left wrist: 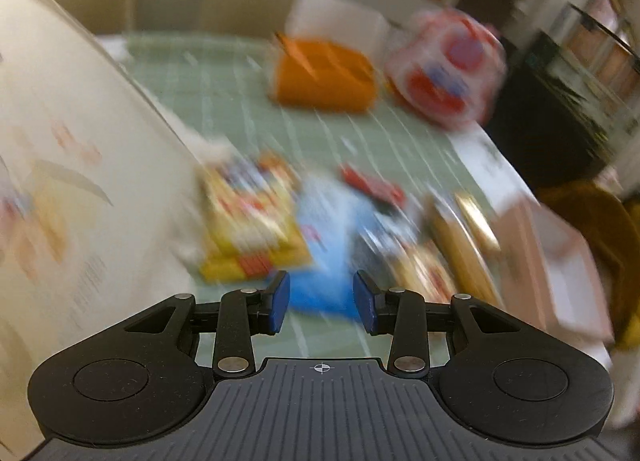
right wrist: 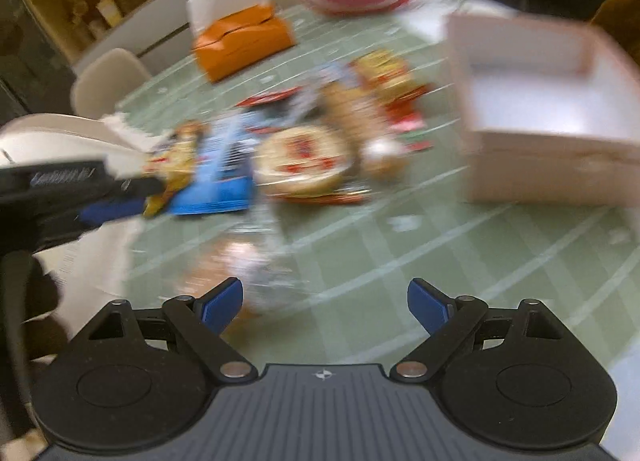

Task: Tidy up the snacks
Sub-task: 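Reach down and grasp the yellow panda-print snack bag with the left tool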

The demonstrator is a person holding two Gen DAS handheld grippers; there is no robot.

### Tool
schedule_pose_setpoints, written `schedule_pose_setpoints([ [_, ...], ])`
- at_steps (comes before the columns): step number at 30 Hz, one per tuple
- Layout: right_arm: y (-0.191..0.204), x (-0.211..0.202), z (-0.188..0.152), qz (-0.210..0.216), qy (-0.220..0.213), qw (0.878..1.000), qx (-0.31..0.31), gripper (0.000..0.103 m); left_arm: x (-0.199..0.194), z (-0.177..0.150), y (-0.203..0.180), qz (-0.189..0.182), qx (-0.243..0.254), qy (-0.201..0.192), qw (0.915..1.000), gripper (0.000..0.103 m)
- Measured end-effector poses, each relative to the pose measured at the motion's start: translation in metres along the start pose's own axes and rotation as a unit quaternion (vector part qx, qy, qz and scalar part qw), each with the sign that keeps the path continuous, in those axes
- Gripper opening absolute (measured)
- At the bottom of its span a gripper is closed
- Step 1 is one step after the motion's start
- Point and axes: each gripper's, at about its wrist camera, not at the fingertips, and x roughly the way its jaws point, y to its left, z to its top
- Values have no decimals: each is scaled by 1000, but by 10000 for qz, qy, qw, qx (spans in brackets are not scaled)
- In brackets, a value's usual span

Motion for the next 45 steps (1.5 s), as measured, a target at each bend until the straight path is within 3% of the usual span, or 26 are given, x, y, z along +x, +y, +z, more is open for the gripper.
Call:
schedule_pose_setpoints([
  [3, 27, 24, 3, 208, 274, 9994, 60, 90, 15, 30, 12, 459, -172, -289, 9984, 40],
  [6, 50, 39, -3, -92, 217, 9984, -510, 91, 47, 50, 17, 884, 2, -228, 9958, 40],
  [9, 44, 29, -2, -225, 31, 9967, -782, 91, 83, 55, 24, 1170, 125, 177, 9929, 42],
  [12, 23, 21, 6, -512, -184, 9938, -965, 91, 92, 54, 28, 1147, 138, 20, 9933, 49],
  [16, -8, 23, 20, -901, -43, 9926, -815, 85, 96, 48, 20, 925, 310, -6, 9952, 47],
  [19, -31, 22, 22, -1027, 5, 9927, -634, 85, 97, 44, 11, 228, 487, 287, 9981, 48],
  [23, -48, 7, 17, -969, -46, 9945, -382, 85, 94, 30, -2, -610, 1104, 519, 9906, 52],
  [26, -54, 0, 12, -1044, -118, 9940, -317, 85, 87, 22, 2, -666, 981, 508, 9916, 52],
  [29, -59, -4, 8, -1026, -134, 9944, -195, 85, 71, 18, 18, -451, 324, 237, 9982, 49],
  [31, -59, -4, 4, -999, -150, 9948, -139, 85, 63, 20, 19, -530, 319, 187, 9979, 49],
  [33, -58, -5, 0, -975, -144, 9951, -80, 85, 61, 16, 10, -542, 860, 316, 9943, 49],
  [36, -58, -6, -6, -955, -125, 9953, -43, 85, 66, 1, -17, -285, 1969, 446, 9790, 51],
  [38, -54, -5, -9, -1035, -154, 9944, -135, 85, 71, -9, -30, -97, 2451, 406, 9686, 61],
  [39, -53, -5, -10, -1063, -153, 9941, -164, 85, 74, -12, -35, -79, 2554, 446, 9658, 67],
  [41, -52, -6, -12, -1068, -160, 9940, -177, 85, 79, -18, -42, -145, 2751, 561, 9597, 87],
  [43, -52, -6, -15, -1081, -190, 9938, -201, 86, 84, -24, -46, -261, 2936, 674, 9532, 92],
  [45, -50, -6, -17, -1125, -213, 9931, -261, 86, 89, -24, -43, -235, 2901, 742, 9538, 91],
])
